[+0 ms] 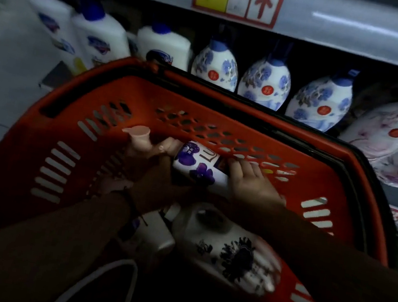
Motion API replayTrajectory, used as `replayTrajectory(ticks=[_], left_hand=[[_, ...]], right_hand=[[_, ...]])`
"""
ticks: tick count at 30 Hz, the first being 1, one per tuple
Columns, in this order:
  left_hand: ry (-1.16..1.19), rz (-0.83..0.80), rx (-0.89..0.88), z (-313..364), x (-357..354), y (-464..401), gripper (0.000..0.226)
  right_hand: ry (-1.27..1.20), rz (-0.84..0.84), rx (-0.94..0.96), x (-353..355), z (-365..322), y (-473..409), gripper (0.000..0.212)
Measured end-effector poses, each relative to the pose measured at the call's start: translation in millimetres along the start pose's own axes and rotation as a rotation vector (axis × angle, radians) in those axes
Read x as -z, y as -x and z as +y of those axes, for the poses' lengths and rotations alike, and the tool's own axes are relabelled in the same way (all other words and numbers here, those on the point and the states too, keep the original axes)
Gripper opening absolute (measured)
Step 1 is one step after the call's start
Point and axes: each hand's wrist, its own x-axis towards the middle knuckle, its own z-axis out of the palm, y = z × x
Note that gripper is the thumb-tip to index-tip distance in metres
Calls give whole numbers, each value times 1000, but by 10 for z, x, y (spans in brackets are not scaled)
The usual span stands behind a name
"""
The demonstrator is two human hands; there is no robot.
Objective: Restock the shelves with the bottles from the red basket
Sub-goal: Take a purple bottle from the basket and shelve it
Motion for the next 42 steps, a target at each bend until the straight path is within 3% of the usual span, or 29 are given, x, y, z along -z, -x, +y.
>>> replayTrajectory(ticks=[2,5,11,14,16,20,23,27,32,37,40,42], left_hand=[[134,-5,10,123,20,61,46],[377,10,15,328,30,142,32],[609,322,92,659,-200,92,23],[726,373,109,751,-249,80,35],[746,335,83,675,-235,125,49],[728,266,40,673,-143,344,64],[721,230,-60,977,47,548,56],[710,137,-219,1555,454,919,55],[616,35,-307,2212,749,1377,44],[429,-139,-163,2600,642,1813,63],[406,-172,-234,2868,544,1877,68],[377,-234,-278,3042,431,1818,74]], right_hand=[[-47,-89,-79,19,-64,26,96],[-111,-68,-128,138,-146,36,87],[-84,106,-208,213,-274,125,60],[-133,156,-230,262,-276,157,59],[-236,132,-267,336,-218,161,61],[-336,-135,-226,644,-26,202,108],[-469,-168,-197,930,-38,386,105],[-734,33,-107,1328,-378,737,106],[-832,243,-149,1885,-696,1176,109],[-865,432,-233,2343,-760,1542,91],[-851,470,-292,2582,-604,1713,78],[-951,492,-366,2701,-437,1812,82]])
